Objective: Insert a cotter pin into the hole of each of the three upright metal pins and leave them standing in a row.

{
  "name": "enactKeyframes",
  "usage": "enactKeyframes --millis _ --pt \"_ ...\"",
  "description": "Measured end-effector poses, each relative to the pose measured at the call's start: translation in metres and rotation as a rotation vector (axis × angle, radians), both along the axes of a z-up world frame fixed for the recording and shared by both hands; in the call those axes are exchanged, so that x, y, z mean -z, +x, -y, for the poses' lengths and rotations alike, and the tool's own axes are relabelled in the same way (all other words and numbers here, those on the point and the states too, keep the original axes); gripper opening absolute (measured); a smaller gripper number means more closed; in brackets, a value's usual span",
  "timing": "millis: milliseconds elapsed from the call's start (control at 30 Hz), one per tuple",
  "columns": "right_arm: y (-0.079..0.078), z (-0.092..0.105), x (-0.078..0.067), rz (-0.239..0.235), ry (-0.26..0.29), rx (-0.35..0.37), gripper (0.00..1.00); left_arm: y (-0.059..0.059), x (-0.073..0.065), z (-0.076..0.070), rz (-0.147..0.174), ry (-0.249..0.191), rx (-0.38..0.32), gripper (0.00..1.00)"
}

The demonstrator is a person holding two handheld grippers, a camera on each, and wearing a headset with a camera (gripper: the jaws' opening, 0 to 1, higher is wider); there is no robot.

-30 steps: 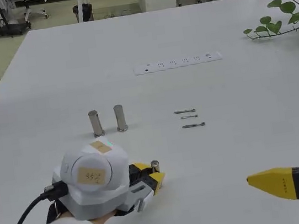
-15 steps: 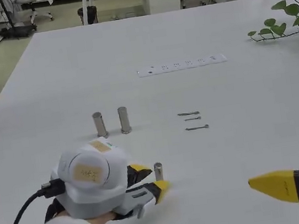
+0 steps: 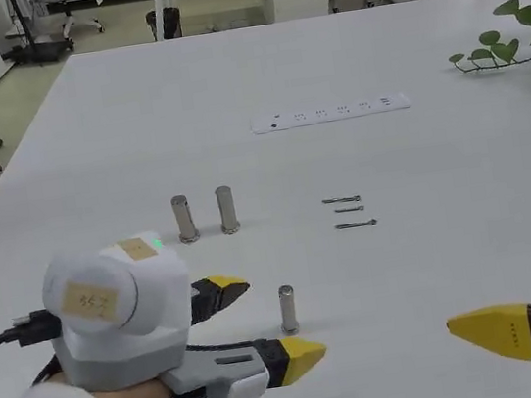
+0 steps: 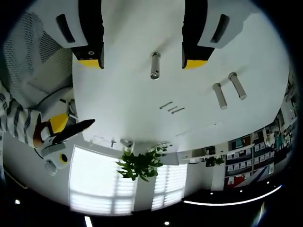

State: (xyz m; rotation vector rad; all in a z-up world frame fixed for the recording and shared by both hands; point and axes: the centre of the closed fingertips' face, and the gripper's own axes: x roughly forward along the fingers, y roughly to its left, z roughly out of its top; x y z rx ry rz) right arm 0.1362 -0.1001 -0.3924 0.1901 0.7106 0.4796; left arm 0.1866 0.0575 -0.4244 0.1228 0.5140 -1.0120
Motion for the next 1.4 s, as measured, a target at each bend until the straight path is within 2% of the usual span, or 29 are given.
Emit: enactKeyframes --millis 133,200,333,367,433,533,667,967,1167,1233,1400 --pt "0.000 0.000 0.001 -0.003 -0.003 -0.002 0.88 -0.006 -0.005 -0.005 -0.018 -0.027 -0.001 0.76" --pt "0.000 -0.001 0.000 -0.002 -0.003 -0.001 0.88 -0.009 -0.004 -0.008 -0.038 -0.030 -0.006 0.81" --pt "0.001 -0.002 0.000 -0.004 -0.007 -0.001 0.87 -0.015 -0.006 -0.010 -0.076 -0.073 -0.018 0.90" --pt "0.002 -0.002 0.001 -0.005 -0.010 -0.005 0.87 -0.018 -0.006 -0.011 -0.092 -0.077 -0.018 0.94" --pt "0.003 -0.004 0.001 -0.007 -0.016 -0.012 0.87 -0.021 -0.004 -0.013 -0.094 -0.057 -0.018 0.99" --pt "0.005 -0.005 0.000 -0.004 -0.018 -0.015 0.87 -0.026 0.001 -0.017 -0.101 -0.024 -0.015 0.99" --pt "0.010 -0.007 -0.002 -0.002 -0.037 -0.033 0.87 -0.031 0.003 -0.020 -0.112 -0.017 -0.021 0.99" --pt "0.028 -0.004 -0.013 0.024 -0.086 -0.080 0.86 -0.034 -0.002 -0.023 -0.128 -0.066 -0.081 0.99" --pt "0.047 -0.001 -0.023 0.050 -0.126 -0.114 0.84 -0.036 -0.004 -0.023 -0.132 -0.078 -0.093 0.99" --pt "0.051 -0.001 -0.026 0.058 -0.146 -0.135 0.83 -0.034 -0.003 -0.025 -0.137 -0.079 -0.119 0.99" --pt "0.064 0.001 -0.031 0.063 -0.211 -0.200 0.81 -0.033 -0.004 -0.025 -0.135 -0.084 -0.130 0.99"
